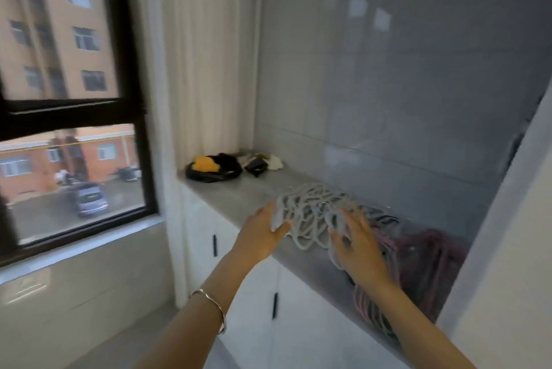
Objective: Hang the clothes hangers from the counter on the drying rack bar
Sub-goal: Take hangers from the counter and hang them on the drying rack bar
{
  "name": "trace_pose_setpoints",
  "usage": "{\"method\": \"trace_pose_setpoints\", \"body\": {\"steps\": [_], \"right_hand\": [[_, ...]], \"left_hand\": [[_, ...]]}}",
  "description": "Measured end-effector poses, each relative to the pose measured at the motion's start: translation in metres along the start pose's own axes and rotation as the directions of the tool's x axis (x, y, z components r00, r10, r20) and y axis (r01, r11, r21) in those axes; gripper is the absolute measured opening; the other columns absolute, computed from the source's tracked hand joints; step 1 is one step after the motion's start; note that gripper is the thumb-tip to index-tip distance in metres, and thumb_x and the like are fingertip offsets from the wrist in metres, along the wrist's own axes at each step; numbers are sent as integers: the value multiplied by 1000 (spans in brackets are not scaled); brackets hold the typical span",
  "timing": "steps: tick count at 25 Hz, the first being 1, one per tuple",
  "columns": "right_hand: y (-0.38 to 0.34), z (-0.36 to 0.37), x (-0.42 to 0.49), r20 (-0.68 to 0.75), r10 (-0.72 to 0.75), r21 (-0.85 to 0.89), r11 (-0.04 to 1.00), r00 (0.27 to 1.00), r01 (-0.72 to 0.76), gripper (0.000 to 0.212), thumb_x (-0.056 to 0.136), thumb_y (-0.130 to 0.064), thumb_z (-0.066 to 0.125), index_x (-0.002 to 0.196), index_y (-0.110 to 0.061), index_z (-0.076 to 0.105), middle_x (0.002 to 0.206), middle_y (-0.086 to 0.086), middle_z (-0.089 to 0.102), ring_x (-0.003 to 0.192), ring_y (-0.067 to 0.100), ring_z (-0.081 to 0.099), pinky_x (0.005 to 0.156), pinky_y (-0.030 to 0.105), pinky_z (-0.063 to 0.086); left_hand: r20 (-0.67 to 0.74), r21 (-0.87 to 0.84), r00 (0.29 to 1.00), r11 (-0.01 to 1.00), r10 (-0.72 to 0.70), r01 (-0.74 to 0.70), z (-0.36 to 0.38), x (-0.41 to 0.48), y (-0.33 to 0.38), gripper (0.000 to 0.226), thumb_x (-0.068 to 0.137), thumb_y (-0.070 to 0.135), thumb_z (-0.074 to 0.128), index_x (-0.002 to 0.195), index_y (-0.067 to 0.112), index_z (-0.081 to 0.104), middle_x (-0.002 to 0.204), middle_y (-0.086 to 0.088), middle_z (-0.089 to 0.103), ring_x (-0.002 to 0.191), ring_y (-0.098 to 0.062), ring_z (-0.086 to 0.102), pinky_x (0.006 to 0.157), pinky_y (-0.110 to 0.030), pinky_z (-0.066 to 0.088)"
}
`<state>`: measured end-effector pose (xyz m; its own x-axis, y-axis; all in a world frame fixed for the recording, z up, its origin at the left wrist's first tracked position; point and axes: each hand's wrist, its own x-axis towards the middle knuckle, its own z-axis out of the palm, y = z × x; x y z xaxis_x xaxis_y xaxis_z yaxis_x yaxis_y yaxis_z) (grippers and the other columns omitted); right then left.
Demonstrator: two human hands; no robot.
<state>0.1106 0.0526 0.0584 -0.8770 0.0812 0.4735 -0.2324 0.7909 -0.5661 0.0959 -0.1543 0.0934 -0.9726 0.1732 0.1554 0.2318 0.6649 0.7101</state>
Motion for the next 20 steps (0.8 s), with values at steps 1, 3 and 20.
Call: {"method": "trace_pose_setpoints", "body": {"steps": [1,3,20], "right_hand": [[17,4,5,-20,68,-23,997,998,-68,52,92,-32,53,140,-16,39,156,4,16,143,19,18,114,34,22],[47,11,13,-75,201,-32,979,977,-204,51,92,-34,52,138,-15,41,153,4,24,142,19,21,115,35,23],[172,60,-15,-219,823,12,540,524,-842,26,95,-16,47,117,-10,59,113,12,66,103,26,60,85,28,46]], "left_hand": [[47,-5,998,1000,30,-29,15,21,-3,69,92,46,49,149,24,17,153,-3,29,138,-24,32,109,-33,32],[150,-17,985,997,83,-81,45,61,-6,69,93,44,50,149,24,16,153,-2,29,137,-23,34,107,-31,33],[702,-183,668,968,249,-169,252,165,-7,60,98,33,45,149,15,20,155,-6,24,142,-21,26,113,-28,22]]}}
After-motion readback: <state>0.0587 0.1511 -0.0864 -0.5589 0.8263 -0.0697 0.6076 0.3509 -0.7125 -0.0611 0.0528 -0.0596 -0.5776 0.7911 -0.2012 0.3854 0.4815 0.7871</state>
